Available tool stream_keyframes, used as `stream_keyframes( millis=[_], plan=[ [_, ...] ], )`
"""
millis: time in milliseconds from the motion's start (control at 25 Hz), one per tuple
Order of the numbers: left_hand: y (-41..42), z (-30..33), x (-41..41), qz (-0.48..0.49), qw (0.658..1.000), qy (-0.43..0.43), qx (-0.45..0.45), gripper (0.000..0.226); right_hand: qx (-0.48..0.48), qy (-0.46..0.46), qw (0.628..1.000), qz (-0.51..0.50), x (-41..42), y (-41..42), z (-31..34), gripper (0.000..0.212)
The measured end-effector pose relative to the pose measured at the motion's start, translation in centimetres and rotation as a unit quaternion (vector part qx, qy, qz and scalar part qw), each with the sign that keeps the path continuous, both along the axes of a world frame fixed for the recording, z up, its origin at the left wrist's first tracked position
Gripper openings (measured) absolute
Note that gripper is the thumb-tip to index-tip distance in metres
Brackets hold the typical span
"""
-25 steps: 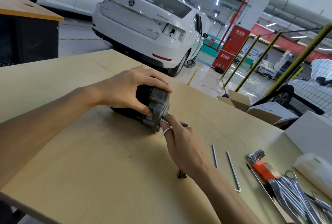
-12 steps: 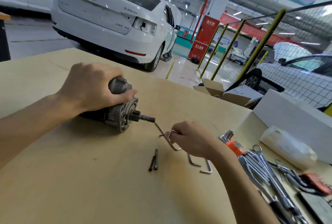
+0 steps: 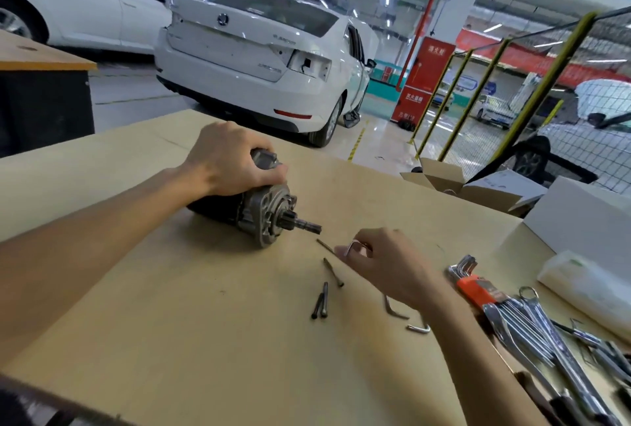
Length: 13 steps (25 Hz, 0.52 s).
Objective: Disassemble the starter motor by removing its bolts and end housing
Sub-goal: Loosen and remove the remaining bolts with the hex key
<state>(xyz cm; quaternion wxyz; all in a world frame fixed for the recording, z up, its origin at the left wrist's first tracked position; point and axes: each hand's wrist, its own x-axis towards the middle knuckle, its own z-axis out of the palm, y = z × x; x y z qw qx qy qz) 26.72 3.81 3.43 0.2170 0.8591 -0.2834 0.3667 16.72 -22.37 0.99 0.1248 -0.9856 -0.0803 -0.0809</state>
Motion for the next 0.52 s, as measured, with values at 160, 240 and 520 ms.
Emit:
stream_keyframes(
  millis=[160,240,520],
  plan=[
    [0.5,-1.1,-2.5,0.002,0.997,-0.076,-0.028,0.047,-0.042,-0.030,0.995,0.085,-0.3,3.1,-1.5,0.051],
    [1.0,-1.7,-4.3,-0.010,0.991,-0.127,-0.042,0.040,-0.063,-0.055,0.987,0.136,-0.4,4.4,-1.8,0.041],
    [3.2,1.2,-7.2,-0.025,0.997,0.063,-0.023,0.035,-0.066,-0.190,0.939,0.280,-2.5,6.3,-1.0,0.041]
  ],
)
